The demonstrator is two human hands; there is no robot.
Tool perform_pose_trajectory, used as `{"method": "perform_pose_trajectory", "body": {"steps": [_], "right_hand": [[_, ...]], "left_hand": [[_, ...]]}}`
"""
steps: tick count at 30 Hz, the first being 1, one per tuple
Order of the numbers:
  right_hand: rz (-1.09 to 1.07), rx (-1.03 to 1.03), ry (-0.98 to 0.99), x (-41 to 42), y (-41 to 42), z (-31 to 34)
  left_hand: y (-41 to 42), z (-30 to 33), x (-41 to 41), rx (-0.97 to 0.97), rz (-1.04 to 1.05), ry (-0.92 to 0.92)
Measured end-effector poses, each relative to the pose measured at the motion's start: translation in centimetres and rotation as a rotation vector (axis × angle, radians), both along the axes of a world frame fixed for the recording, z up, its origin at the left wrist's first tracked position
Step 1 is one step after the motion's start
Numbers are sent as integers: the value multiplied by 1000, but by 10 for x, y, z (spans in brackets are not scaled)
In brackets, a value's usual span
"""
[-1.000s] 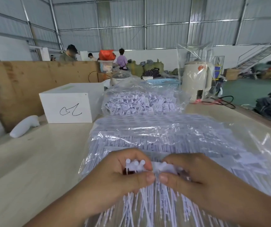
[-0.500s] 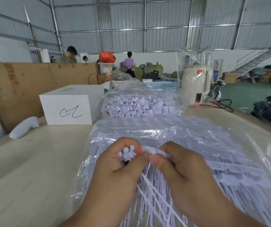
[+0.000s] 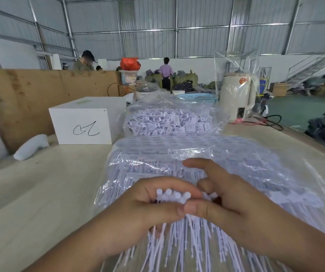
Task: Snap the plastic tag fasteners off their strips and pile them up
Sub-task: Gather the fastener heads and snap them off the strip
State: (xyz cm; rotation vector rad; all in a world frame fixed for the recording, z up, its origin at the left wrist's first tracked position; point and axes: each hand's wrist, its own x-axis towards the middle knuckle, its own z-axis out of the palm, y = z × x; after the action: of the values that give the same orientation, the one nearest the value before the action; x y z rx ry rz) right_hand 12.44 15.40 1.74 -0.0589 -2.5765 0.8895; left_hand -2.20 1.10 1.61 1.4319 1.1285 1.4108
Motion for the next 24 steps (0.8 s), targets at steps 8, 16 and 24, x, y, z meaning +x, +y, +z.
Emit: {"method": "perform_pose_trajectory", "body": {"steps": [8,16,24], "right_hand": [[-78,70,-40,2,1,4],[-205,-61,4,5,-1,12],[-546,-165,456,4,1,19]], "left_hand": [[-1,2,-6,-41,177,158],[5,-1,1,32,485,76],[5,-3,2,172,680,-13]]}}
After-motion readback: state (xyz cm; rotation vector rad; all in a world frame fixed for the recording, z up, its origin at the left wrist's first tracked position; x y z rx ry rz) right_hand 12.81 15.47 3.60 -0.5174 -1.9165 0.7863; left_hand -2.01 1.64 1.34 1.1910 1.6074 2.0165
